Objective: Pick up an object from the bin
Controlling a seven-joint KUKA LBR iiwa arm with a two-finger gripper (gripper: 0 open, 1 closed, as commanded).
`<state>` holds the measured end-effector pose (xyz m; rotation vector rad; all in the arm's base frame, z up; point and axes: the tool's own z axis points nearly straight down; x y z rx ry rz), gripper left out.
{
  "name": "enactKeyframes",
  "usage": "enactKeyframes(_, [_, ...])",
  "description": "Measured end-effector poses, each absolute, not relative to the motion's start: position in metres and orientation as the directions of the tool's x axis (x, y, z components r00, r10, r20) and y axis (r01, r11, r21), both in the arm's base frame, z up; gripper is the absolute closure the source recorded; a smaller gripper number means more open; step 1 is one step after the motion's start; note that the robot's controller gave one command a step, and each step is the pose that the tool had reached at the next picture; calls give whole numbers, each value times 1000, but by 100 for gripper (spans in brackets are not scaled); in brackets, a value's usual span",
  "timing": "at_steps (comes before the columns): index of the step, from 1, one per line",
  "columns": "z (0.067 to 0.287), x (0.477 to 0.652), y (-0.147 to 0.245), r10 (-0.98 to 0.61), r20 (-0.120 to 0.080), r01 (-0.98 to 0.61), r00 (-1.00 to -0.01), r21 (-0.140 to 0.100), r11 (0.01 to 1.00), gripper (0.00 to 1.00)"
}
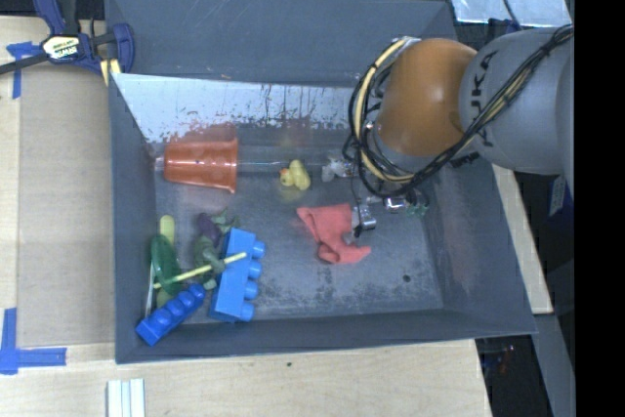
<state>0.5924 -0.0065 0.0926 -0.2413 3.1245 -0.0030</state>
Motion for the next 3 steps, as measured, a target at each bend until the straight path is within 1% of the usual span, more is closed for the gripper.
enactKeyframes(1, [76, 561, -2, 22, -26, 22, -999, 1, 1000, 100])
enactKeyframes(2, [76, 561, -2, 21, -26, 21, -999, 1, 1000, 100])
enactKeyframes(3, [133, 531, 0, 23, -20, 23, -1000, 1, 1000, 100])
